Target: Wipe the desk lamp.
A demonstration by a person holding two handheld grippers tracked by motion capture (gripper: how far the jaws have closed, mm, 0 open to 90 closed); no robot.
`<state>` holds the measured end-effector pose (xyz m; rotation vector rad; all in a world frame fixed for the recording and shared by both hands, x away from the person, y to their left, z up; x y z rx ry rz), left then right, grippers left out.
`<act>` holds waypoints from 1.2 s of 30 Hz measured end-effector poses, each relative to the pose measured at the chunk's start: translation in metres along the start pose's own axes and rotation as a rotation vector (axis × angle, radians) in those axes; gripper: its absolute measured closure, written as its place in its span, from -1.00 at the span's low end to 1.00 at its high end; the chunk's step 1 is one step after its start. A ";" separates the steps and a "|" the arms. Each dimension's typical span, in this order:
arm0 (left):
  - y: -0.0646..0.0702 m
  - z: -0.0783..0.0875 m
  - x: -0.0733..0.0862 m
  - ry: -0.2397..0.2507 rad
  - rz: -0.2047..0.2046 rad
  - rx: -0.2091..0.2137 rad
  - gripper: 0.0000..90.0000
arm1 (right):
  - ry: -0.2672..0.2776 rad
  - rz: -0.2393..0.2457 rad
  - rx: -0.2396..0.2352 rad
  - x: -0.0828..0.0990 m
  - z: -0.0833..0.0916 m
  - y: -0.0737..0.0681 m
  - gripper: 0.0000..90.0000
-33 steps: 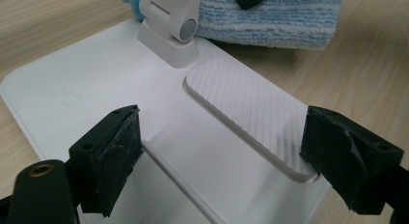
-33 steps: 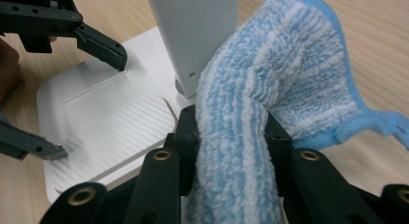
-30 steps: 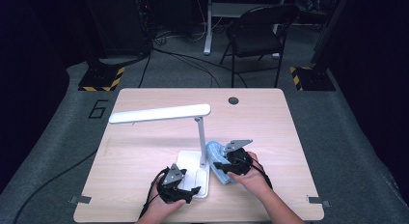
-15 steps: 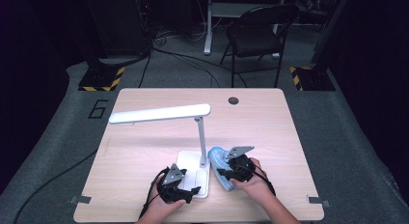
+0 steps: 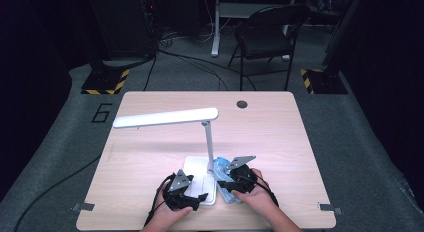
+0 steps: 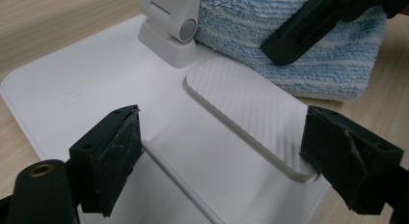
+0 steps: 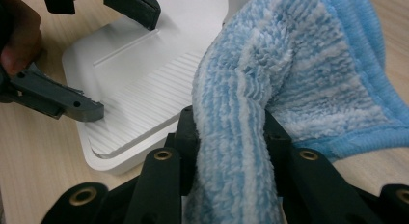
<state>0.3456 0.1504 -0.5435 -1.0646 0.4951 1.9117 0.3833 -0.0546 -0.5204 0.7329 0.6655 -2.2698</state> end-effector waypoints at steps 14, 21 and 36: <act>0.000 0.000 0.000 0.001 0.002 0.000 -0.68 | -0.009 -0.020 -0.020 0.005 0.001 -0.008 0.51; 0.001 0.000 0.000 0.003 0.017 -0.002 -0.68 | 0.007 -0.010 -0.026 0.009 0.002 -0.012 0.51; 0.002 0.000 0.000 -0.003 0.023 0.002 -0.68 | 0.008 0.000 -0.047 0.022 0.007 -0.026 0.51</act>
Point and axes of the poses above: each handheld gripper's, and its own axes: z roughly backward along the jaws, x roughly out of its underside, y roughly to its right, the point moved 3 cm from there along -z, roughly forward along the jaws, and after that the axes turned 10 degrees about -z, right-handed, at the moved point
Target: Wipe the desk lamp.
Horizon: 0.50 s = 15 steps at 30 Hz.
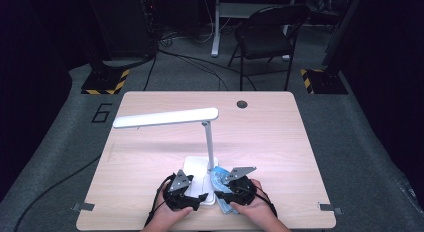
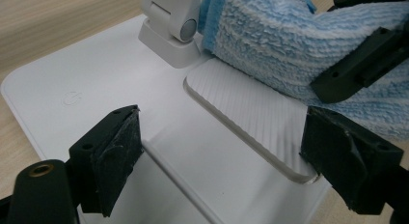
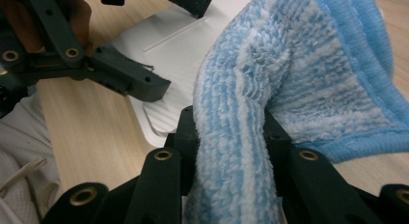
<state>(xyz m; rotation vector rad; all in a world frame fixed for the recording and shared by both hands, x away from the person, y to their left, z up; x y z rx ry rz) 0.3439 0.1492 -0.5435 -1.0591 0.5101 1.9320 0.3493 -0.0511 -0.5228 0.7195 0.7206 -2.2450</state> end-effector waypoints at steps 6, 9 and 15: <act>0.000 0.000 0.000 0.000 0.001 0.002 -0.68 | 0.003 -0.007 -0.013 0.006 0.002 -0.007 0.51; 0.000 0.000 0.000 0.000 0.000 0.001 -0.68 | -0.009 0.002 -0.024 0.009 0.004 -0.011 0.51; 0.000 0.000 0.000 0.005 0.002 -0.006 -0.68 | -0.014 0.023 -0.045 0.015 0.007 -0.017 0.51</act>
Point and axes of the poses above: each handheld gripper's, and its own axes: z roughly backward along the jaws, x roughly out of its underside, y roughly to its right, the point moved 3 cm from there along -z, roughly forward along the jaws, and after that the axes turned 10 degrees about -z, right-handed, at the moved point
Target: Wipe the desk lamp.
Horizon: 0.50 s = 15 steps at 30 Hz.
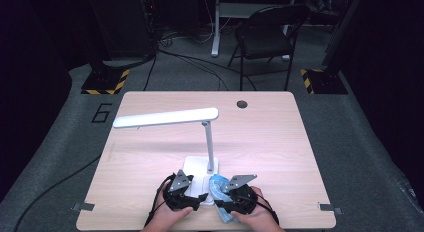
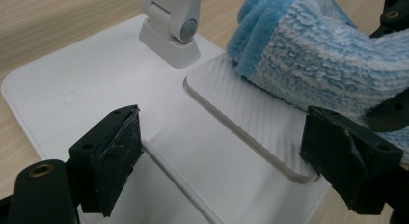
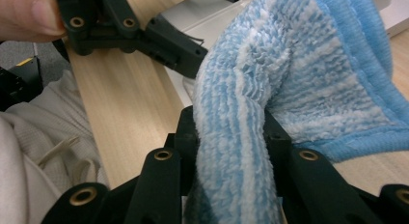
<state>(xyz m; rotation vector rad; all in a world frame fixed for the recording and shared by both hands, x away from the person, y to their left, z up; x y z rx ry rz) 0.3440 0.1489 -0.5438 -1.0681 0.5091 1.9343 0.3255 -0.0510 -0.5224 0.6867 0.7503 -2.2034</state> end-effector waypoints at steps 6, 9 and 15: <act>0.000 0.001 0.000 -0.006 -0.003 0.007 -0.68 | 0.004 -0.001 0.003 0.001 0.000 -0.001 0.52; 0.000 0.001 0.000 -0.006 -0.011 0.006 -0.68 | 0.005 -0.008 0.008 0.001 -0.001 -0.002 0.53; 0.000 0.000 0.000 -0.004 -0.010 0.003 -0.68 | 0.004 -0.007 0.007 0.000 -0.002 -0.001 0.53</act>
Point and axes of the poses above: each handheld gripper's, and its own axes: z roughly backward along the jaws, x roughly out of its underside, y roughly to its right, the point moved 3 cm from there along -z, roughly forward along the jaws, and after that the axes turned 10 degrees about -z, right-handed, at the moved point
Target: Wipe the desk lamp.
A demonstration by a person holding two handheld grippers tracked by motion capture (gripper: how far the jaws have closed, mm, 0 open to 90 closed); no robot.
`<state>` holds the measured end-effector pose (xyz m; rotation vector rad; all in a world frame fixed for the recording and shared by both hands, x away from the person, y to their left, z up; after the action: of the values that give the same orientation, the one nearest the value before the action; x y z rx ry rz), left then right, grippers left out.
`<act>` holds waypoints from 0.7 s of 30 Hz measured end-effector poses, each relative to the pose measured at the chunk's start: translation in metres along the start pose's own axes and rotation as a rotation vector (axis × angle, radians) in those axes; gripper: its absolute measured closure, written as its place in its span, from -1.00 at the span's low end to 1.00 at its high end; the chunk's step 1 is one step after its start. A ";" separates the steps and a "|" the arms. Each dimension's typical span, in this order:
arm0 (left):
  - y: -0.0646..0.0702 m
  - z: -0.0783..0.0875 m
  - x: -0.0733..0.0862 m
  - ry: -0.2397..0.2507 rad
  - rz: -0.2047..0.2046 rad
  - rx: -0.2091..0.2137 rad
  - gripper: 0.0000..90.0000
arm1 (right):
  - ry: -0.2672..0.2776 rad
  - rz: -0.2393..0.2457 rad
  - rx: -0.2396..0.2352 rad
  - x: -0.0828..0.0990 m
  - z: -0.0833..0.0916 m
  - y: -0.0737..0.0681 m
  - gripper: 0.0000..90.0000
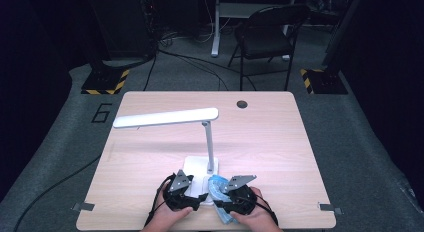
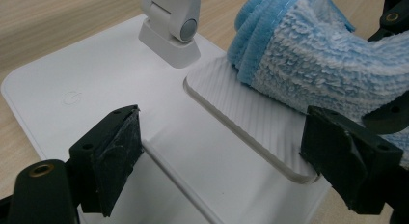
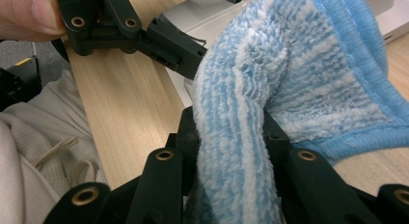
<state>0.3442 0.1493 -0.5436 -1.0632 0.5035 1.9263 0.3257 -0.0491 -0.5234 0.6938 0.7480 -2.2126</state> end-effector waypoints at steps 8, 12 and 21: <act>0.000 0.000 0.000 -0.001 0.007 0.003 -0.68 | 0.009 -0.001 -0.001 -0.005 -0.002 0.008 0.54; 0.000 0.000 0.000 0.000 0.008 0.002 -0.68 | 0.025 -0.016 0.014 -0.009 -0.004 0.012 0.54; 0.000 0.000 0.000 0.005 0.009 -0.004 -0.68 | 0.029 -0.032 0.021 -0.017 -0.006 0.024 0.54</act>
<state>0.3440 0.1488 -0.5439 -1.0703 0.5086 1.9340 0.3554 -0.0514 -0.5239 0.7303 0.7568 -2.2469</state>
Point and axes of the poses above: each handheld gripper's, and its own axes: z roughly backward along the jaws, x roughly out of its underside, y roughly to its right, the point moved 3 cm from there along -z, roughly forward along the jaws, and after that the axes turned 10 degrees about -z, right-handed, at the moved point
